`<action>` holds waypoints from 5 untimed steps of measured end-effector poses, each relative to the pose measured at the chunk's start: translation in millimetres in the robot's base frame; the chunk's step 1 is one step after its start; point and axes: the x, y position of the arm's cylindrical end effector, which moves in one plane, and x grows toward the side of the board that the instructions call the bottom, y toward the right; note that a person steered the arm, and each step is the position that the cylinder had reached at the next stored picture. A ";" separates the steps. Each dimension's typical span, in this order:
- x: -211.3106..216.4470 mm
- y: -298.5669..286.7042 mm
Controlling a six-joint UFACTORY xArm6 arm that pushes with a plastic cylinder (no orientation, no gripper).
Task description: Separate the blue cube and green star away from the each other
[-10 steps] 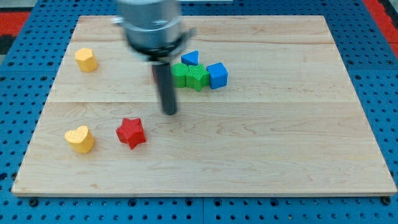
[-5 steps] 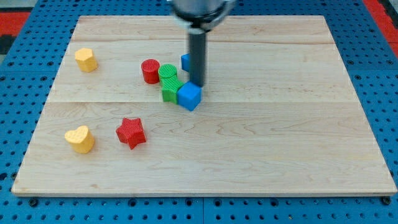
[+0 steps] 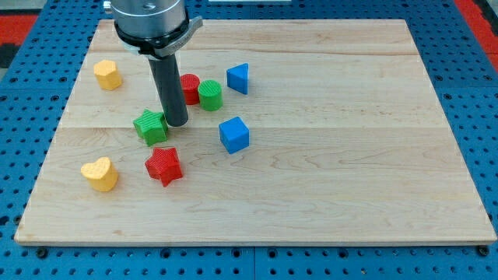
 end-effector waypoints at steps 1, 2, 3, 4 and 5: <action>-11.0 -50.1; 7.8 -86.0; 36.7 -91.8; 6.7 -85.2; 8.5 -27.5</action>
